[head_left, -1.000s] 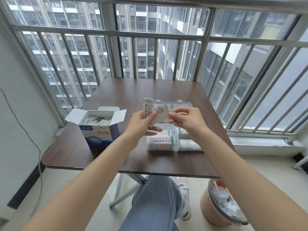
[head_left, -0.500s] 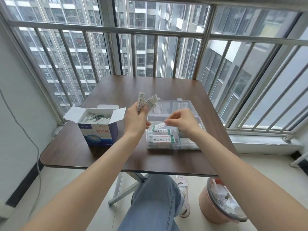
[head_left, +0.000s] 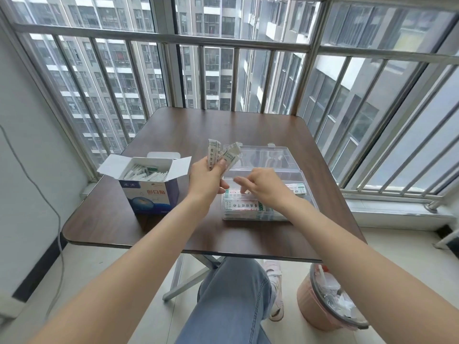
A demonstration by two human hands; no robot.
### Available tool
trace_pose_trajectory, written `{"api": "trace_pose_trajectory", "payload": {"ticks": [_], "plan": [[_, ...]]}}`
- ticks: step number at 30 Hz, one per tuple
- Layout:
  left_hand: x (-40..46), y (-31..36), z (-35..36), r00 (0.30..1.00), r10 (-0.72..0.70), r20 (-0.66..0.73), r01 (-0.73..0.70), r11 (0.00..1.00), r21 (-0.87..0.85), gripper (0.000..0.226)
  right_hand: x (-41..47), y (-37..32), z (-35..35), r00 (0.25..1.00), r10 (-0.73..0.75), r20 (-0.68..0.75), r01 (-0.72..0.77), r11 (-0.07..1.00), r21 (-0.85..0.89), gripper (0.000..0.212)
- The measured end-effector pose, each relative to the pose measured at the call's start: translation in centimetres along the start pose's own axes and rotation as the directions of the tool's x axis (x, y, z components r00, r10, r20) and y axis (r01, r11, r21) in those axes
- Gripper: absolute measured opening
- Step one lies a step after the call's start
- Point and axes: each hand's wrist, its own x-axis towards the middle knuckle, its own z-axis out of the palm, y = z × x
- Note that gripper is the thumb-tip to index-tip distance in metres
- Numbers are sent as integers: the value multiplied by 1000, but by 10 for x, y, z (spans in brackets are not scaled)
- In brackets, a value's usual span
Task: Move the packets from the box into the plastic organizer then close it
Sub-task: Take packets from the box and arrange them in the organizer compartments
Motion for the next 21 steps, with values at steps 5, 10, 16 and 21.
{"api": "trace_pose_trajectory", "payload": {"ticks": [5, 10, 16, 21], "plan": [[1, 0, 1, 1000, -10, 13, 11, 1000, -10, 18, -3, 0, 5, 1000, 31, 7, -31, 998, 59, 63], [0, -1, -1, 999, -43, 11, 43, 999, 11, 9, -5, -1, -3, 987, 76, -139, -36, 962, 269, 49], [-8, 5, -4, 976, -51, 213, 40, 998, 53, 12, -2, -5, -22, 964, 263, -38, -105, 509, 855, 29], [-9, 7, -5, 973, -25, 228, 7, 997, 82, 5, -4, -1, -24, 961, 274, -25, -113, 475, 873, 24]]}}
